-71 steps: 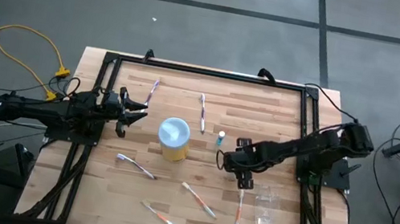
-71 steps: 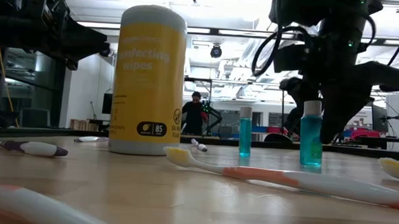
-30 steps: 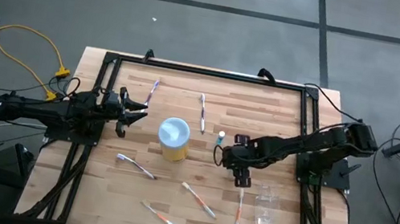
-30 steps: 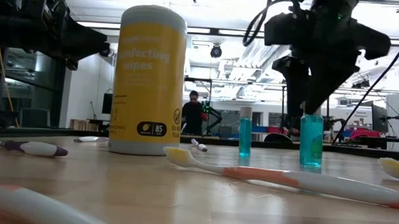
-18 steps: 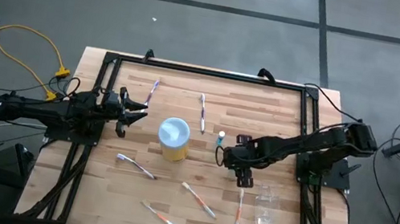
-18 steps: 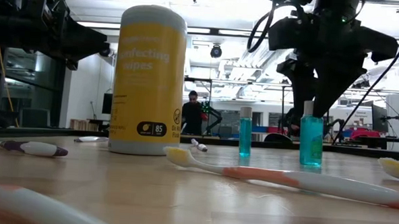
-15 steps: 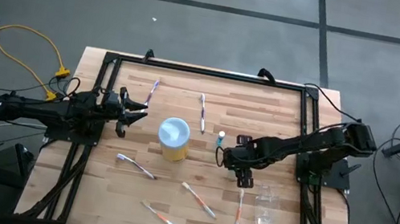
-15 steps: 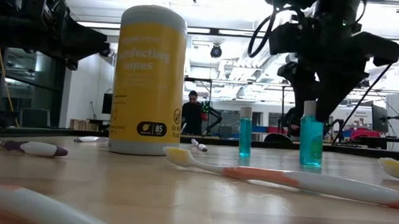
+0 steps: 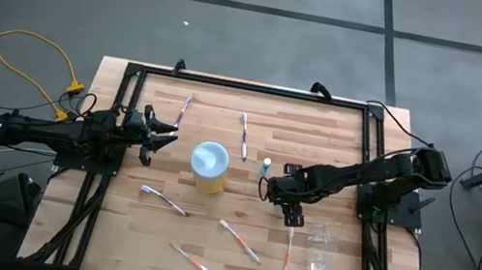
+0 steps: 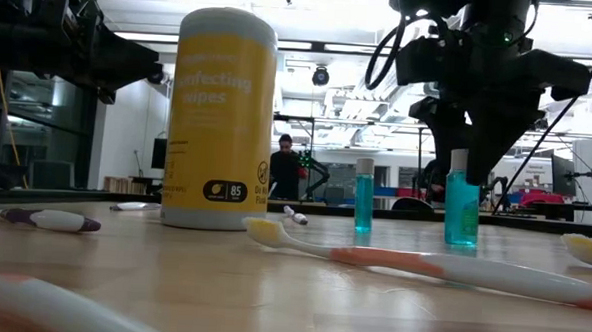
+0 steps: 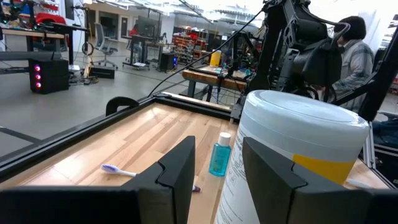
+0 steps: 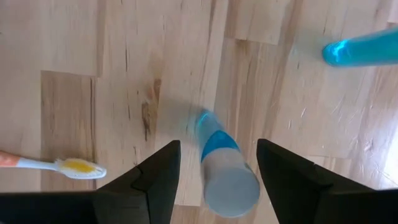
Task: Pick & Place toothbrushing station
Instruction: Put the bottom blue mouthwash in the middle section of the transparent organizer
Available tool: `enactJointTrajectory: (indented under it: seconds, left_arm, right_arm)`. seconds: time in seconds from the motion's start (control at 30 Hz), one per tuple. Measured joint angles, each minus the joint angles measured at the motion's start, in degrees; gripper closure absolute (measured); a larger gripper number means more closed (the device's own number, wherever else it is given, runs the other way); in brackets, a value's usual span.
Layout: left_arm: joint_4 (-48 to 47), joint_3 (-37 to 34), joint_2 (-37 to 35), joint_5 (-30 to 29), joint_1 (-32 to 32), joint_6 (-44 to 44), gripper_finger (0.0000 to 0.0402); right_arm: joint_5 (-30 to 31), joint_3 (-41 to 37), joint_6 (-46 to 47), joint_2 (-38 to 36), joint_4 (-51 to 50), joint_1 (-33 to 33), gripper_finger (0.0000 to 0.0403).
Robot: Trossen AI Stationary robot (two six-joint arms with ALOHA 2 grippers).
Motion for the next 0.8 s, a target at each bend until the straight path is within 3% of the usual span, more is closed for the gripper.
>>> enactJointTrajectory:
  seconds: [0.37, 0.8]
  left_arm:
    - [0.0, 0.0, 0.0, 0.0, 0.0, 0.0, 0.0271]
    - [0.0, 0.0, 0.0, 0.0, 0.0, 0.0, 0.0271]
  right_arm:
    - [0.0, 0.0, 0.2, 0.5, -0.1, -0.5, 0.0207]
    - [-1.6, 0.0, 0.2, 0.5, -0.5, -0.8, 0.0316]
